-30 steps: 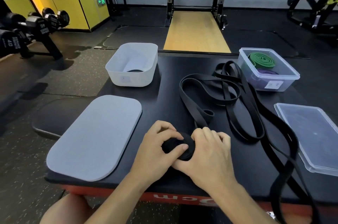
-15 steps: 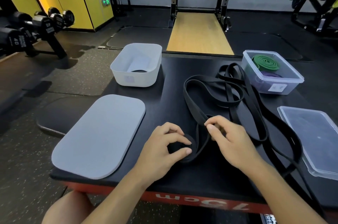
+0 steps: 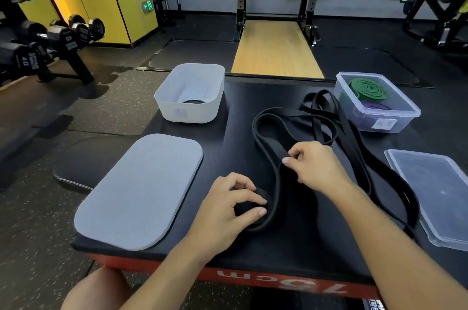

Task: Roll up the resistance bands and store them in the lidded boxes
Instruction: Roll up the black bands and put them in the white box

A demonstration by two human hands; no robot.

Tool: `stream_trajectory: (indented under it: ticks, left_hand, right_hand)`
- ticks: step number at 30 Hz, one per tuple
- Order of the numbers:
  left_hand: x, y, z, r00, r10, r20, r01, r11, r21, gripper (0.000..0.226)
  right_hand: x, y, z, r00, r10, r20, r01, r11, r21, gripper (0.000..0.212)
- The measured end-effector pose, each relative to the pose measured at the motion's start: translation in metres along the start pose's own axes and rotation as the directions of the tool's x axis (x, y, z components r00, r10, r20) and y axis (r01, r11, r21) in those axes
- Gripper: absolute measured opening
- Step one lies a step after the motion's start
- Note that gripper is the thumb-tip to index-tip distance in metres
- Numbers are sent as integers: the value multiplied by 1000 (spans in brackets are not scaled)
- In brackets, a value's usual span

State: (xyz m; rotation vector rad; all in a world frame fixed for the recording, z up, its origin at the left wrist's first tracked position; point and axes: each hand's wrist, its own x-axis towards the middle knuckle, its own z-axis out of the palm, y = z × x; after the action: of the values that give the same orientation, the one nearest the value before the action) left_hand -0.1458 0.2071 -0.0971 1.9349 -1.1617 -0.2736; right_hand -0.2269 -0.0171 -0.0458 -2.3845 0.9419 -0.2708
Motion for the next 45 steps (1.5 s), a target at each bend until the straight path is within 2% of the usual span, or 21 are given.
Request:
stream_trajectory:
  ticks: [3,5,8,9,11,12,13,15,18,20,23,24,26,28,29,31,34,38,40,42,45]
  left_hand:
    - [-1,0,0,1000,-1,4,1,1000,3,10]
    - [-1,0,-1,1000,-5,10,5,1000,0,10]
    - [-1,-1,0,1000,-9,7,10,1000,-5,10]
    - [-1,-1,0,1000,-8,5,8,1000,-4,10]
    - [-1,-1,1,1000,-6,3,6,1000,-3,10]
    - [-1,-1,1,1000,-9,5,9,1000,-5,10]
    - [-1,-1,1,1000,-13,8,13,1000,-9,9]
    - [-1,-1,0,1000,-17,12,17,1000,-13,9]
    - [-1,-1,0,1000,-21,13,22,1000,-9,10]
    - [-2,-1,0,1000,-22,15,22,1000,-6,11]
    - [-1,-1,0,1000,-21,16,21,1000,-7,11]
    - [-1,-1,0,1000,-18,16,18,1000,-4,11]
    - [-1,-1,0,1000,-11,12,11,1000,7,11]
    - [-1,-1,0,1000,-12,9,12,1000,4,12]
    - [-2,-1,0,1000,-14,7,14,1000,0,12]
    - [-2,0,0,1000,-15,10,15,1000,-7,11]
    - [-2,1,-1,1000,-24,15,24,1000,-3,11]
    - [-2,1,-1,1000,-26,15,26,1000,-6,9]
    - [-3,0,0,1000,-16,12,16,1000,6,9]
    - [-4,0,1,1000,-12,9,12,1000,21,10]
    - [-3,2,0,1000,-15,18,14,1000,27,10]
  right_hand:
    - [0,-2,4,996,-74,-53,74,997,8,6]
    - [-2,-2,4,979,-110,-171,128,987,101,11]
    - [9,10,5,933,10,-361,109,945,308,9]
    - [16,13,4,921,120,-370,66,889,454,5]
    - [26,13,1,921,332,-205,-22,569,822,8]
    - [31,13,0,925,361,-116,-46,411,910,10]
    - [33,14,0,934,350,-72,-58,347,936,22]
    - [30,13,1,960,273,-69,-60,439,896,51]
    - [23,17,4,975,150,-164,-1,741,671,64]
    - [16,19,2,949,91,-300,61,885,462,58]
    - [1,15,1,873,-14,-487,159,953,258,25]
    - [-6,9,1,889,-45,-456,148,970,192,18]
    - [-17,-4,7,973,-63,-223,72,997,32,40]
    - [-22,-14,19,999,-37,-21,34,991,-128,44]
    - [-23,-15,24,999,-36,-10,35,989,-146,37]
    - [-22,-12,24,992,-27,-121,25,1000,-15,25]
    - [-28,6,17,951,-7,-308,53,989,140,26]
    - [-45,23,21,963,-28,-268,-20,985,-174,25]
    - [-47,24,21,959,-34,-282,-51,955,-291,37]
    - [-48,23,20,945,-135,-297,18,931,-364,45]
    - [-48,27,20,968,-164,-189,89,932,-352,33]
